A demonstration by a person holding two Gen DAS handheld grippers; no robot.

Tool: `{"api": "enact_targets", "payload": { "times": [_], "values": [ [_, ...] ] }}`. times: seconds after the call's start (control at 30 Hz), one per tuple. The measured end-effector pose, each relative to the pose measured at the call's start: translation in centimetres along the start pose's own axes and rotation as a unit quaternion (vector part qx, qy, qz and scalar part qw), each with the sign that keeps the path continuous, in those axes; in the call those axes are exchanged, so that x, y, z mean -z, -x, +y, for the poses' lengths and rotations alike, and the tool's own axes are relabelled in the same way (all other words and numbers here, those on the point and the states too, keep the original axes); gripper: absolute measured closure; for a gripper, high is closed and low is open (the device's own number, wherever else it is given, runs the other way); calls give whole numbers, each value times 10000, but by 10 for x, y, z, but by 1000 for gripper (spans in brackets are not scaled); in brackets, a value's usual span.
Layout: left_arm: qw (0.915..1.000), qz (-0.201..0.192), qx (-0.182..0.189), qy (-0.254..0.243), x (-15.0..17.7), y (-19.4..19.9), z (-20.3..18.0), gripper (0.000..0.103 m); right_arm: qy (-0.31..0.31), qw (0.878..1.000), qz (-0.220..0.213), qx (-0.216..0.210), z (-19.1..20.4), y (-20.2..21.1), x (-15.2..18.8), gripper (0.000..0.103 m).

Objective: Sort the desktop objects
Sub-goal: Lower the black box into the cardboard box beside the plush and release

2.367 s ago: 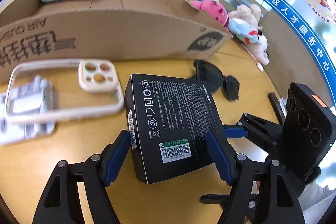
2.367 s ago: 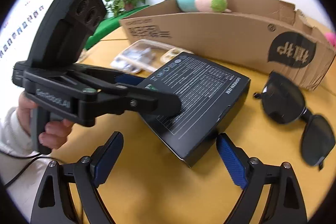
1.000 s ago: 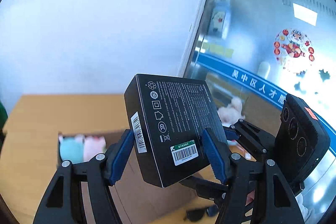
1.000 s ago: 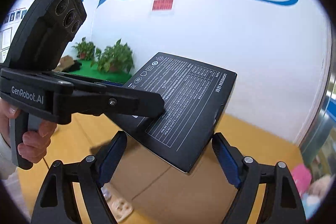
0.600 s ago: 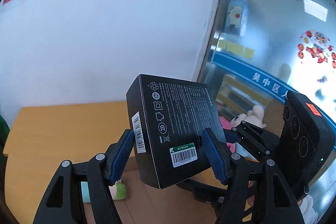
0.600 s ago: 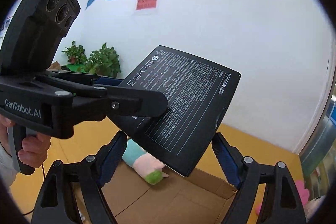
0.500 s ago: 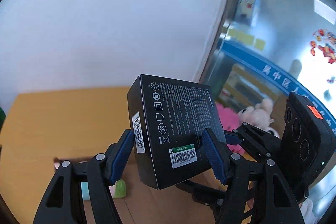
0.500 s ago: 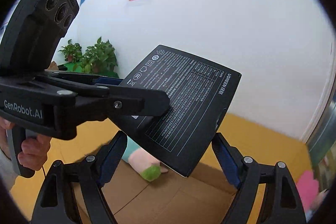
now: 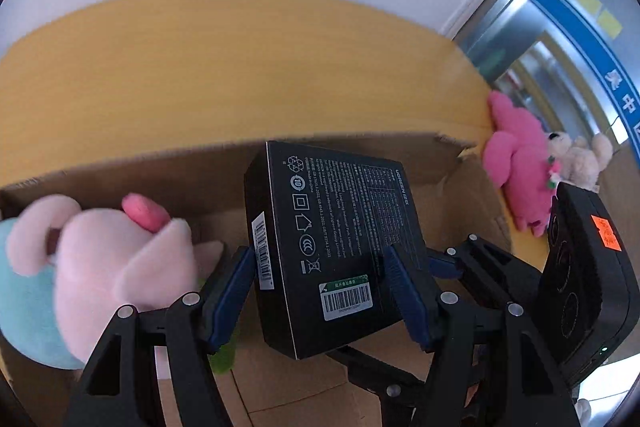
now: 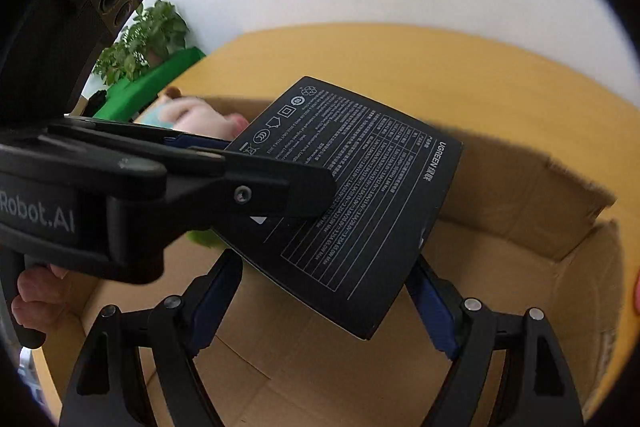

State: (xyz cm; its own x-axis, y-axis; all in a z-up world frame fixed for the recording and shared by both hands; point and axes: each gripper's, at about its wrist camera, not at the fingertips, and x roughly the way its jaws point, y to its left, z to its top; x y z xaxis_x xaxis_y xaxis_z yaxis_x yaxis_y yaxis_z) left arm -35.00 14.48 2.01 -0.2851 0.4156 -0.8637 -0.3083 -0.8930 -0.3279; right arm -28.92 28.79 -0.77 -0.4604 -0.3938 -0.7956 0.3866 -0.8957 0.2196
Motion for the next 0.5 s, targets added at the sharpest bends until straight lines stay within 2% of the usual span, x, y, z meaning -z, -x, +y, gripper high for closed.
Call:
{"api": "enact_targets", "payload": {
  "times": [0.1, 0.17, 0.27, 0.37, 0.47, 0.5],
  "values": [
    [9995, 280, -143, -52, 1, -13, -1, 43, -25, 9997, 235, 66, 7, -13, 8, 20],
    [9995, 278, -168, -45, 2, -7, -1, 43, -44, 9995, 271, 158, 5, -20, 8, 20],
    [9999, 143, 12, 83, 10, 14, 13, 42, -46, 9996, 229, 150, 12, -15, 9, 19],
    [9996, -213, -172, -36, 20, 50, 13, 41, -123, 9988, 200, 437, 19, -1, 5, 19],
    [9955, -812, -413, -242, 42, 100, 12, 33, -220, 9981, 57, 569, 20, 23, 10, 19],
    [9917, -1091, -592, -341, 53, 118, 10, 28, -256, 9974, 6, 674, 23, 35, 15, 19]
  ]
}}
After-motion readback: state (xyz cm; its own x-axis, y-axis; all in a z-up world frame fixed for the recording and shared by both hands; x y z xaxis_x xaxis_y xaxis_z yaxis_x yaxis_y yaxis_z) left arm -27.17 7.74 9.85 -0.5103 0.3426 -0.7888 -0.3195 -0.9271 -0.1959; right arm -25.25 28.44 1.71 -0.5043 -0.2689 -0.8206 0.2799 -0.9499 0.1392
